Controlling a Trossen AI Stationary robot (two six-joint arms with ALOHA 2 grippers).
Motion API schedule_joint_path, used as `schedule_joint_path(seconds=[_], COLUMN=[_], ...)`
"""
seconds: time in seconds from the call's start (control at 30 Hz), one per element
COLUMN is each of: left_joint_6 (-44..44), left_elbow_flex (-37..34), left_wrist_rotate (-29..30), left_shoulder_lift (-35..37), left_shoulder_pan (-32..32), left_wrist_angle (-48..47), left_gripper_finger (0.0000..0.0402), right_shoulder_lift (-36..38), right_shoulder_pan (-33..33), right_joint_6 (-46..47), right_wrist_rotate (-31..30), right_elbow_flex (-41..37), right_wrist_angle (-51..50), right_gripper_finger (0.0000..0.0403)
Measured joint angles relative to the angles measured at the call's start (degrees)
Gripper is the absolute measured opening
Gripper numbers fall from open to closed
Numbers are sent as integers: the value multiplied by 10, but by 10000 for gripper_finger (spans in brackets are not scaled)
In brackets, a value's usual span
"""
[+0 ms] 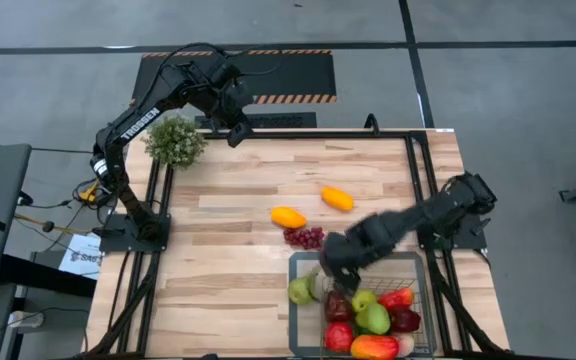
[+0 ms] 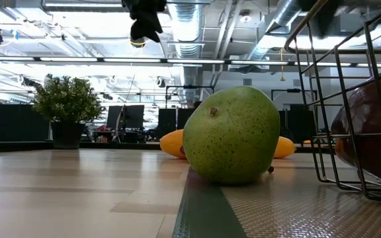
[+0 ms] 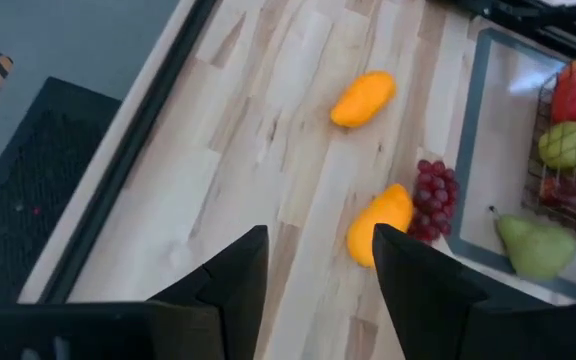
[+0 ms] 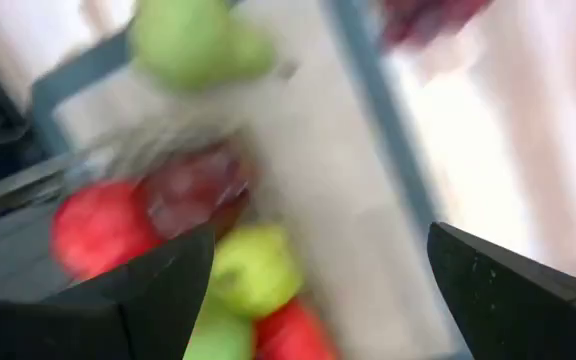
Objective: Build produce basket
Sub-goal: Put the pear into the wire basket
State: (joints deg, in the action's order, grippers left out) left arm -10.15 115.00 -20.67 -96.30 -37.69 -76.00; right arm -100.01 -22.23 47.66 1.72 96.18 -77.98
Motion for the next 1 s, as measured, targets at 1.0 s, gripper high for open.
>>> schedule_joint_path(seconds=[1.0], left_joint_6=[172], left_elbow_flex=[0], left_wrist_rotate=[34], left_shoulder_lift=[216], left_shoulder_pan=[102], left_wrist_angle=[-73], left_gripper_finger=[174], right_shoulder_lift=[-121], right_shoulder_pan=[104], right_joint_6=[-486], right_wrist_rotate=[85], right_elbow_flex=[20], right_wrist_angle=[260], right_gripper_finger=[382])
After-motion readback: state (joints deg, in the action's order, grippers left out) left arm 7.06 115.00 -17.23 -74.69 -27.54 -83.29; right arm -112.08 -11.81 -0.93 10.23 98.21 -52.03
